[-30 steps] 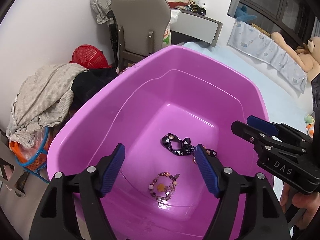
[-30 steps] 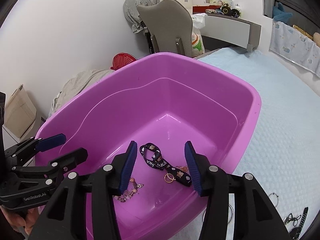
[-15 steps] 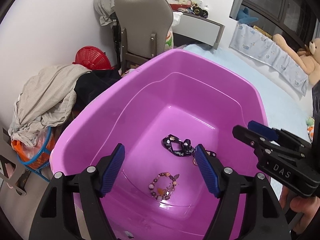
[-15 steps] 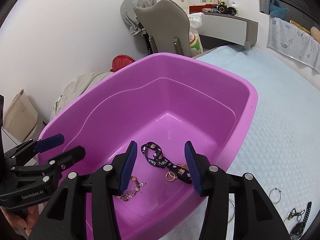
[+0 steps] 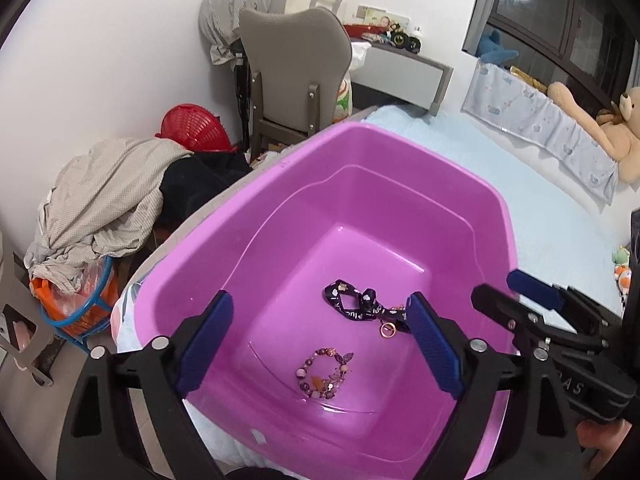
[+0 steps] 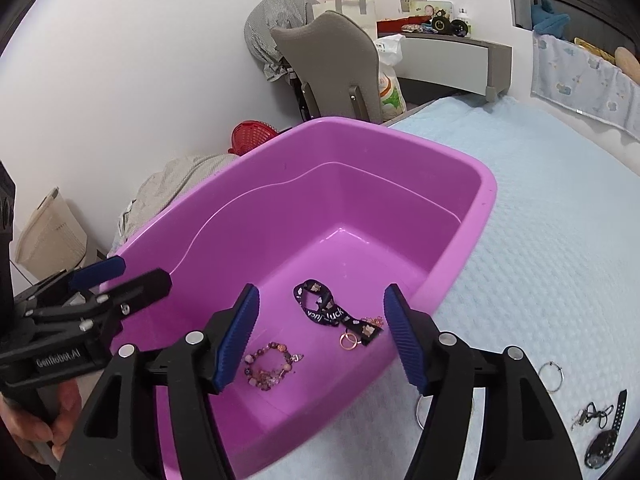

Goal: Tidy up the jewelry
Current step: 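Withdraw both tools from the basin back over the remaining jewelry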

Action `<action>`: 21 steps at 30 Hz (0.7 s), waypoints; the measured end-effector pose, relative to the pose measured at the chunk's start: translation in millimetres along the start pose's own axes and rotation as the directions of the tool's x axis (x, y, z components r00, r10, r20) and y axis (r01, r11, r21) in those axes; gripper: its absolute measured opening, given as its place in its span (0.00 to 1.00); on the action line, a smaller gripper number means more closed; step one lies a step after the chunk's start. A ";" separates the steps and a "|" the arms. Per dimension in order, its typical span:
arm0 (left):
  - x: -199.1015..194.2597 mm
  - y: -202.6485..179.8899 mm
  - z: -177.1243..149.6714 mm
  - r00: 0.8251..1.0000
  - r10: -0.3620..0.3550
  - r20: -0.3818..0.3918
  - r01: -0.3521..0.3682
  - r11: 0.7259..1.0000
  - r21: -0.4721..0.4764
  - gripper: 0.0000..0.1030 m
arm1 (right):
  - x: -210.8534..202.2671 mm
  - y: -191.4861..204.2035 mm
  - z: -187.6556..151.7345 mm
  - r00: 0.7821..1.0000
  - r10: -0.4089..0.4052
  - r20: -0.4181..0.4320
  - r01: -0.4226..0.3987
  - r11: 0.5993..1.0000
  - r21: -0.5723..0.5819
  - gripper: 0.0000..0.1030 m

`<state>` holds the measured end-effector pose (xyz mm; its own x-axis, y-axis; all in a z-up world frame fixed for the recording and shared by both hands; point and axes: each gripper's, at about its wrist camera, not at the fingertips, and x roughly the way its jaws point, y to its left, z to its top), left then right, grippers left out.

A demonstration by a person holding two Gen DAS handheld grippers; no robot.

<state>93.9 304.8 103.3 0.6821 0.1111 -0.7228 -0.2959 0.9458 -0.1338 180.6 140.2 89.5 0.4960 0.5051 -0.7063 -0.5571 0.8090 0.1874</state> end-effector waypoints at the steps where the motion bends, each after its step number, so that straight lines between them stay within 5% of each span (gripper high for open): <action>1: -2.8 -1.1 -0.2 1.000 0.000 0.004 0.000 1.000 0.001 0.84 | -4.1 -0.4 -2.3 1.000 -0.002 0.004 0.002 1.000 -0.001 0.63; 9: -27.2 -19.6 -10.7 0.999 -0.020 0.038 0.019 1.000 0.021 0.91 | -41.1 -15.9 -31.8 1.000 0.005 0.021 -0.006 0.998 0.064 0.67; 21: -65.8 -73.9 -53.0 0.992 -0.113 0.062 0.105 0.987 0.126 0.93 | -110.0 -45.1 -123.9 0.997 -0.054 0.056 0.044 0.987 0.155 0.69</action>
<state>35.4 211.4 124.8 0.7513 0.0220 -0.6596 -0.1364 0.9830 -0.1226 68.7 10.9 74.1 0.5616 0.4770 -0.6761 -0.4243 0.8675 0.2596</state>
